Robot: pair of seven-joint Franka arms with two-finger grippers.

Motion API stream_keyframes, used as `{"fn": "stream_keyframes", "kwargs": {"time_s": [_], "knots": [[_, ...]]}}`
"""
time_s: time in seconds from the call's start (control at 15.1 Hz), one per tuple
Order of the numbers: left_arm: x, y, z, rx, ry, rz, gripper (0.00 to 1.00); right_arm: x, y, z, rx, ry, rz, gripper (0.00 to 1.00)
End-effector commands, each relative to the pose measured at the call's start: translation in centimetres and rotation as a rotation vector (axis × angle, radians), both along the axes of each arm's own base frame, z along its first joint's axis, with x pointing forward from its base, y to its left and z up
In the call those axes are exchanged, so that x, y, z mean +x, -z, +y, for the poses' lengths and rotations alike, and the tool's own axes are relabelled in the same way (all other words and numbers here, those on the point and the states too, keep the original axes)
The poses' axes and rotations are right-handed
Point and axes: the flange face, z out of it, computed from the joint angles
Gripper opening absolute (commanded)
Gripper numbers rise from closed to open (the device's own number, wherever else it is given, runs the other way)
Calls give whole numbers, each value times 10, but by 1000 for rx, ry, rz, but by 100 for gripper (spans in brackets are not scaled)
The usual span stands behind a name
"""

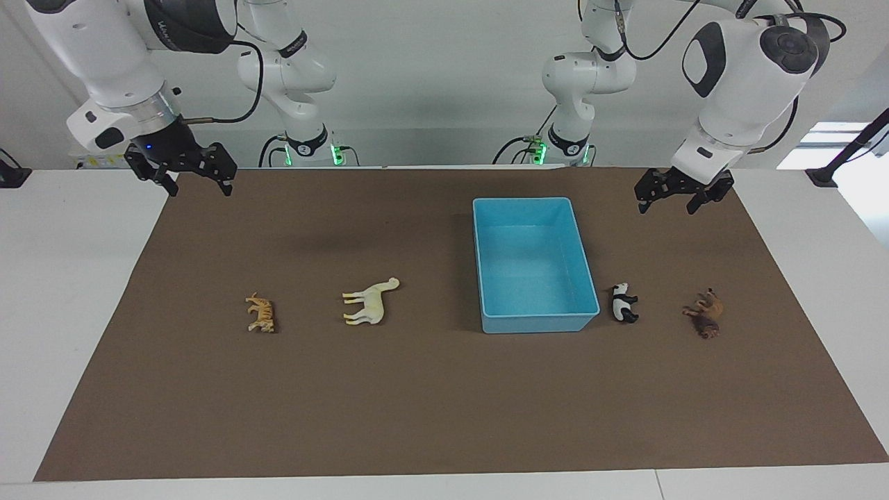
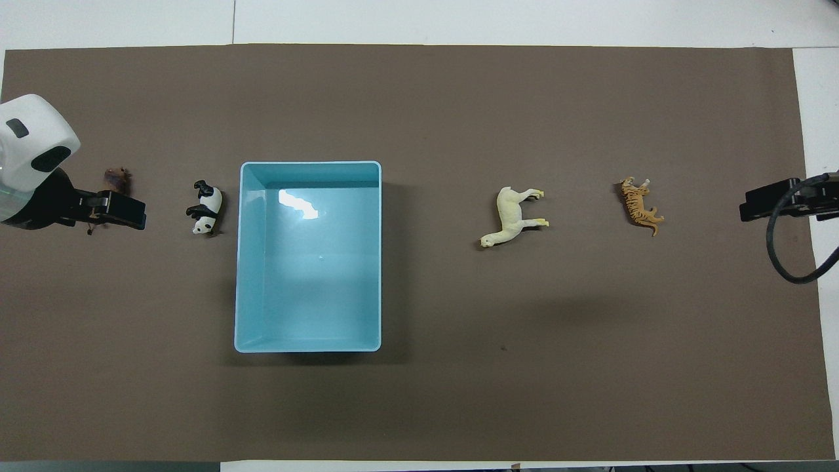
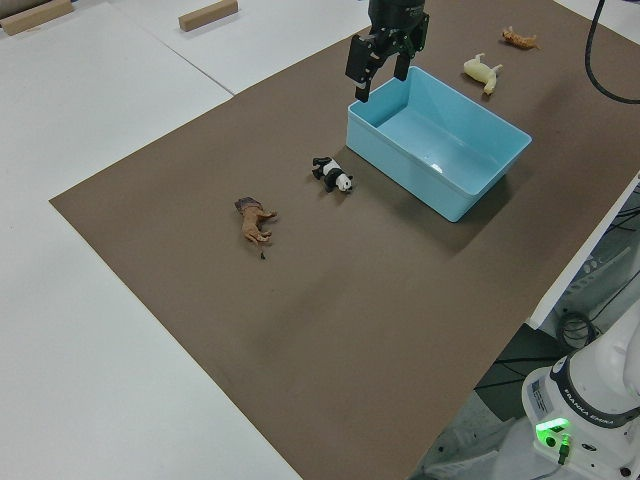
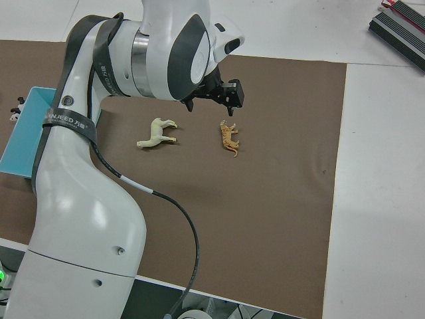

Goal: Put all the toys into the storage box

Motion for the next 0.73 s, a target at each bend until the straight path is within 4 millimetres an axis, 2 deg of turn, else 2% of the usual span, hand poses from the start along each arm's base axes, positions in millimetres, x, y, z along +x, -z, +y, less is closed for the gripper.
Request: {"fn": "stream_keyframes", "kwargs": {"time_s": [0.0, 0.13, 0.46, 0.59, 0.66], "knots": [[-2, -9, 18, -4, -20, -35, 100, 3, 7, -2, -13, -2, -39, 100], [-2, -10, 22, -4, -30, -37, 100, 11, 28, -1, -15, -32, -44, 100], [-1, -4, 23, -4, -60, -57, 100, 42, 100, 5, -15, -48, -45, 100], [4, 10, 23, -7, -61, -98, 100, 47, 123, 11, -16, -62, -59, 100], [7, 26, 23, -6, -60, -103, 100, 46, 138, 17, -15, -71, -62, 100]]}}
